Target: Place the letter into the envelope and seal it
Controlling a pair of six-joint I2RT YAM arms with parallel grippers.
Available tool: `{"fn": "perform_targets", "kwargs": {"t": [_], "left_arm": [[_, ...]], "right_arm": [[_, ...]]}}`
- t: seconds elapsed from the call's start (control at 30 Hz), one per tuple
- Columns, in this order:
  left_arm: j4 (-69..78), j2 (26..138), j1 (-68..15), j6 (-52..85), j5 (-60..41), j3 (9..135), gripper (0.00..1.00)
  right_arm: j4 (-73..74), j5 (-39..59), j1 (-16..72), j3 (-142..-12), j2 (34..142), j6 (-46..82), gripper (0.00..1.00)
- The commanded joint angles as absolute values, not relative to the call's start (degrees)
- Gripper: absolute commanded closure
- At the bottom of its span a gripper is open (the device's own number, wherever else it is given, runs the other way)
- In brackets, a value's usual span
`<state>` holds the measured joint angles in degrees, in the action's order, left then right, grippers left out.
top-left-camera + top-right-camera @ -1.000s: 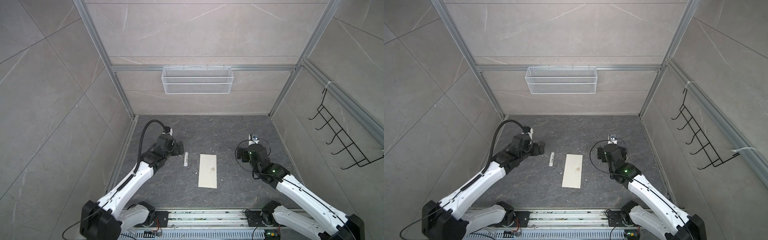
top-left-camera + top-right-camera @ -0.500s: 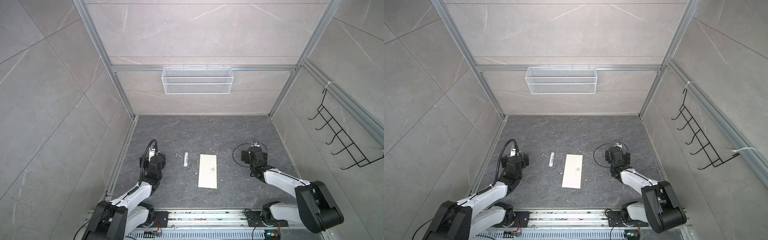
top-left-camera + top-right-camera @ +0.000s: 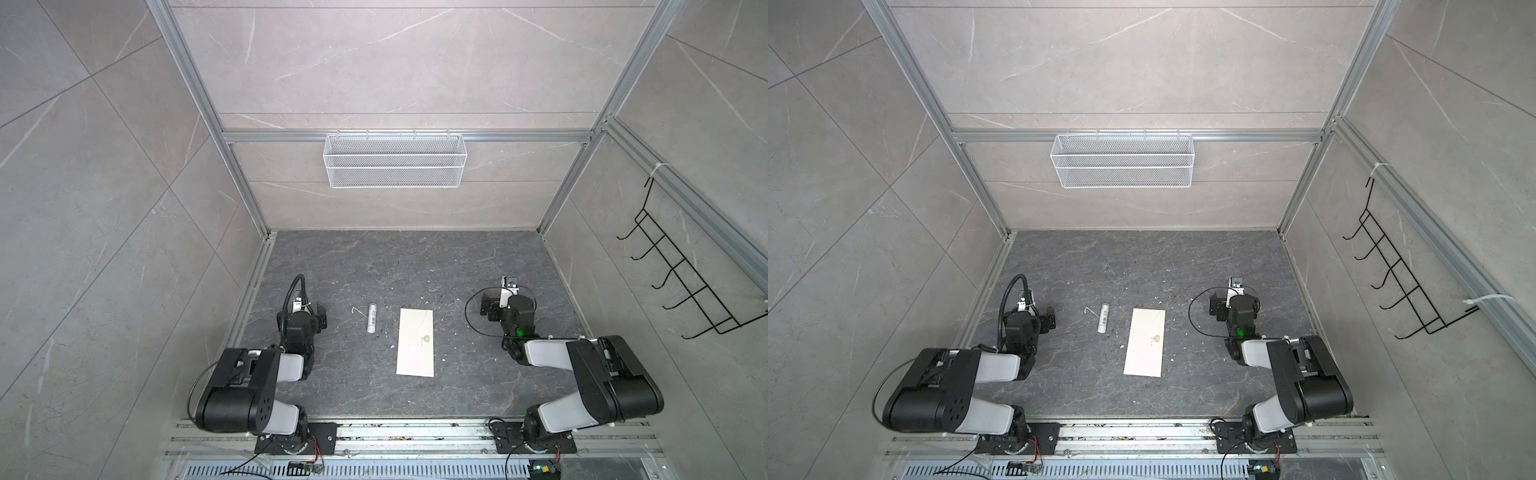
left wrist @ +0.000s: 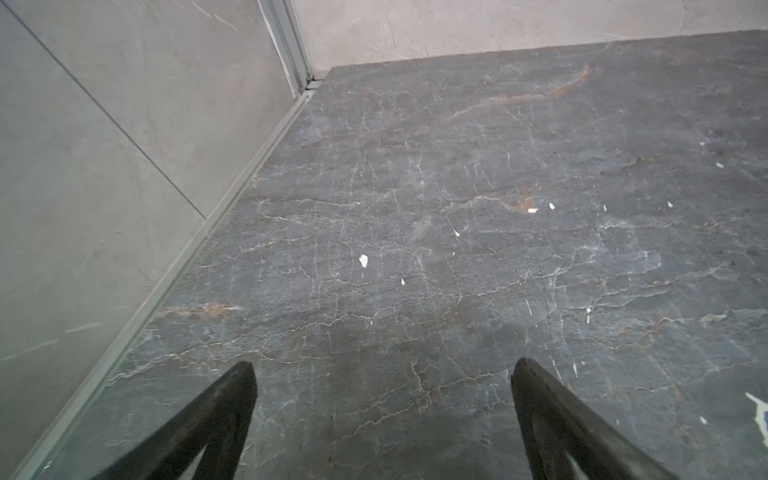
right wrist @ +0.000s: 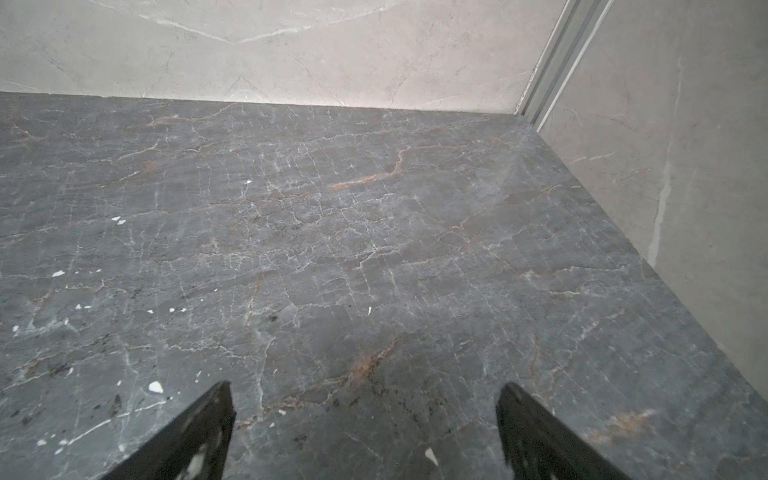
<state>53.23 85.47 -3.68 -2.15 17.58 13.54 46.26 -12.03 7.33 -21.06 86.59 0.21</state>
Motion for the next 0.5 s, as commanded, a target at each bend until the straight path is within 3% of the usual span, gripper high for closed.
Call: {"fn": "perform_targets", "kwargs": {"t": [0.0, 0.47], "left_arm": [[54.6, 85.8, -1.7, -1.9, 10.7, 17.4, 0.02], [49.3, 86.0, 1.5, 0.2, 6.8, 20.4, 0.00]], "right_arm": [[52.1, -9.5, 7.3, -20.1, 87.3, 0.3, 0.01], [50.9, -9.7, 7.3, -20.3, 86.9, 0.3, 0.01]]}}
